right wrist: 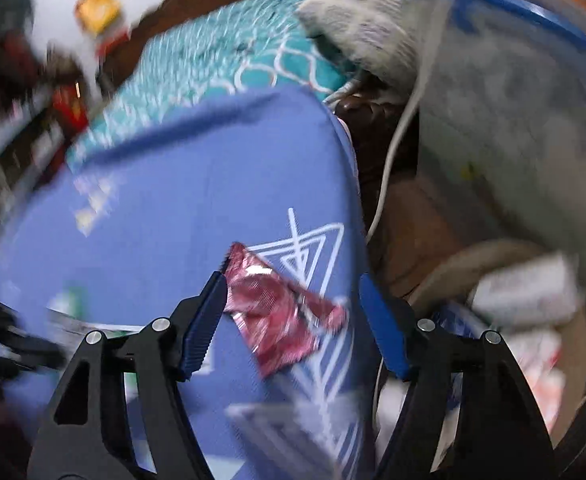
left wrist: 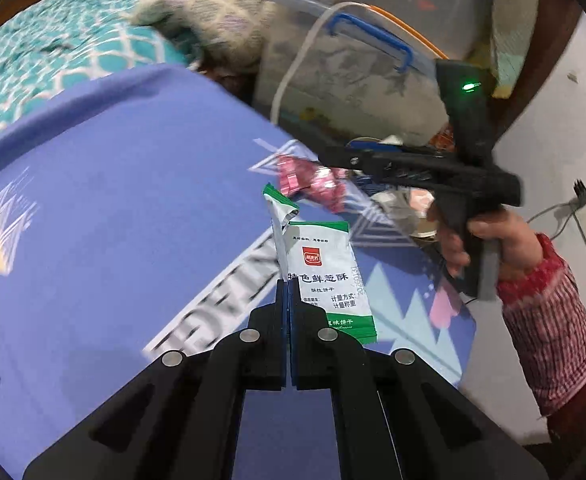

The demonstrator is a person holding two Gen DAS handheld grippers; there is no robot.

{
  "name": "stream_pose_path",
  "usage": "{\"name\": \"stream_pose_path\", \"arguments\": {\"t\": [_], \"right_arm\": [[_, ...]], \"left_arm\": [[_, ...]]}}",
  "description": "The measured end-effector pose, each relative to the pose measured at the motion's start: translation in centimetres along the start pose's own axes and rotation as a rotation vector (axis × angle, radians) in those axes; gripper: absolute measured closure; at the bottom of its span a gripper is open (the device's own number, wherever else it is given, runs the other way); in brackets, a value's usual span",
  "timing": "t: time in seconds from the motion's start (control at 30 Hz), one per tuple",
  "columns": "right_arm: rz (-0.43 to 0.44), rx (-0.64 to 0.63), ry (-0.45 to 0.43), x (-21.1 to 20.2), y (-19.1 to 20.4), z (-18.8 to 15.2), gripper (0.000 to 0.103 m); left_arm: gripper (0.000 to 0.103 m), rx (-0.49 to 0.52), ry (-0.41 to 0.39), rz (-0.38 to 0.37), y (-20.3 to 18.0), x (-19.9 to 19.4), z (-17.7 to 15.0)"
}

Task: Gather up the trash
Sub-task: 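Grasp the green-white sachet with the left tool while the right tool grasps a dark red wrapper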

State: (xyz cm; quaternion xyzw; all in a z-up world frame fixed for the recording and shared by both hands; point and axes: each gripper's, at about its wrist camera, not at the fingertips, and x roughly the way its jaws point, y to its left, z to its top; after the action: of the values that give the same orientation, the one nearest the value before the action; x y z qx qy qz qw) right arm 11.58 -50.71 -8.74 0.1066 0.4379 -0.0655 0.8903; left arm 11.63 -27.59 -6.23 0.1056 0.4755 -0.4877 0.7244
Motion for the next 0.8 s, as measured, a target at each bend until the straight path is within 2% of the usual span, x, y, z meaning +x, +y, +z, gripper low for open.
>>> {"name": "stream_pose_path", "arguments": {"t": [0.1, 0.17, 0.2, 0.23, 0.27, 0.33, 0.43, 0.57, 0.67, 0.7, 0.73, 0.77, 0.8], "right_arm": [[-0.024, -0.091, 0.065, 2.2, 1.2, 0.5, 0.035], [-0.014, -0.139, 0.08, 2.3, 2.0, 0.1, 0.058], [0.006, -0.148, 0.094, 1.7, 2.4, -0.2, 0.076], [0.007, -0.147, 0.113, 1.6, 2.6, -0.5, 0.086], [0.02, -0.145, 0.125, 0.9, 2.6, -0.8, 0.09], [0.076, -0.099, 0.115, -0.5, 2.0, -2.0, 0.094], [0.112, 0.022, 0.033, -4.0, -0.6, -3.5, 0.094], [0.064, 0.181, -0.063, -7.8, -6.3, -4.9, 0.094], [0.089, 0.251, -0.101, -8.7, -8.0, -5.4, 0.089], [0.12, 0.266, -0.102, -8.4, -8.0, -5.3, 0.072], [0.144, 0.271, -0.094, -7.9, -7.5, -5.0, 0.033], [0.146, 0.265, -0.097, -7.4, -6.7, -4.6, 0.023], [0.137, 0.239, -0.115, -6.9, -6.0, -4.1, 0.025]], "left_arm": [[0.102, -0.024, -0.01, 0.014, 1.2, -0.9, -0.5], [0.102, -0.028, -0.018, 0.012, 1.4, -1.3, -0.6], [0.102, -0.027, -0.022, 0.009, 1.4, -1.4, -0.6], [0.102, -0.025, -0.025, 0.003, 1.4, -1.4, -0.6], [0.102, -0.021, -0.026, -0.002, 1.2, -1.4, -0.4], [0.102, -0.003, -0.025, -0.015, 0.8, -1.1, 0.0], [0.102, 0.021, -0.026, -0.046, -0.6, -0.2, 1.1], [0.102, 0.082, -0.024, -0.083, -3.6, 1.7, 3.4], [0.102, 0.118, -0.02, -0.085, -5.2, 2.8, 4.7], [0.102, 0.122, -0.023, -0.083, -5.2, 2.7, 4.8], [0.102, 0.127, -0.028, -0.069, -5.1, 2.6, 4.7], [0.102, 0.122, -0.03, -0.049, -4.7, 2.5, 4.6], [0.102, 0.103, -0.026, -0.036, -4.0, 2.4, 4.4]]}}
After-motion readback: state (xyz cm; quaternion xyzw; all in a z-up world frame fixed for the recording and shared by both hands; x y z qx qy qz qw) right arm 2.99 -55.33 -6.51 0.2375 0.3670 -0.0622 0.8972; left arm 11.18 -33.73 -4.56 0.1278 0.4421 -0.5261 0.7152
